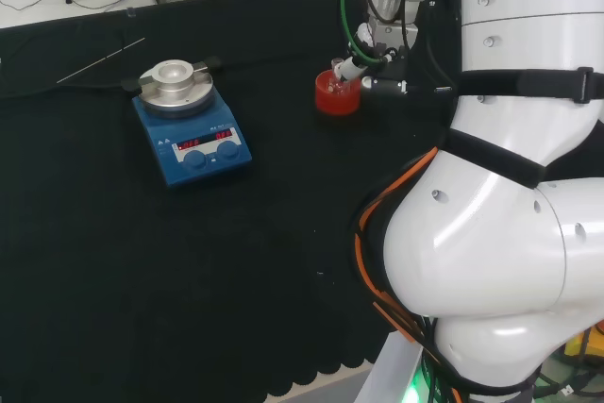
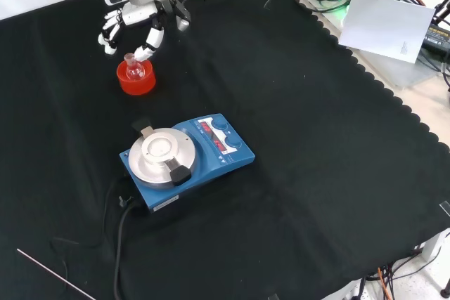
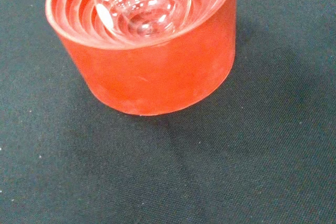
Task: Pick up the round-bottom flask.
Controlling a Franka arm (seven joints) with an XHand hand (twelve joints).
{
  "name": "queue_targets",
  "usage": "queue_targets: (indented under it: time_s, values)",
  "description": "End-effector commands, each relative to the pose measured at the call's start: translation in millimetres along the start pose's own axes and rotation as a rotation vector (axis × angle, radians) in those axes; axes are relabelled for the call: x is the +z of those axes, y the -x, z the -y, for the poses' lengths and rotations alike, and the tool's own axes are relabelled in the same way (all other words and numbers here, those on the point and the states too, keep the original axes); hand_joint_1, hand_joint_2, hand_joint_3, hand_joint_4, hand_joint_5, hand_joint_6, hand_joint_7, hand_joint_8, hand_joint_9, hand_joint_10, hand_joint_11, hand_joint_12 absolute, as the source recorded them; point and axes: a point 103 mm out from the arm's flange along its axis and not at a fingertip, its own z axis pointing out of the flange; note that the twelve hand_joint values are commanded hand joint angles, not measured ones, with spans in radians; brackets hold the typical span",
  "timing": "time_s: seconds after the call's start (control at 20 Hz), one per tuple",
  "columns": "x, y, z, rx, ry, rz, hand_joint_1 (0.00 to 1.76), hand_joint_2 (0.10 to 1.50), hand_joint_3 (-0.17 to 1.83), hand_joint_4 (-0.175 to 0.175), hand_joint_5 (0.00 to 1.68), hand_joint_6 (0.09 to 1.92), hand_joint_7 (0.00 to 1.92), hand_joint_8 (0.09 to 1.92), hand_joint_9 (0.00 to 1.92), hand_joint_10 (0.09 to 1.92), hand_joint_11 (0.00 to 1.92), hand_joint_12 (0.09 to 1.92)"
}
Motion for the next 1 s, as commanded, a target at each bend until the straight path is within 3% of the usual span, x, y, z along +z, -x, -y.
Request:
queue_targets:
  time_s: [0.05, 0.7, 1.0]
  values:
    - [1, 1, 0, 0.001, -0.002, -0.001, 0.88, 0.77, 0.57, -0.057, 0.63, 0.11, 0.14, 0.65, 0.23, 0.70, 0.00, 1.25]
    - [2, -16, 2, -0.030, 0.009, -0.007, 0.88, 0.75, 0.62, -0.060, 0.66, 0.18, 0.14, 0.64, 0.24, 0.69, 0.00, 1.26]
    - [11, -34, 7, -0.031, 0.017, 0.003, 0.88, 0.74, 0.66, -0.063, 0.58, 0.65, 0.15, 0.64, 0.24, 0.69, 0.00, 1.27]
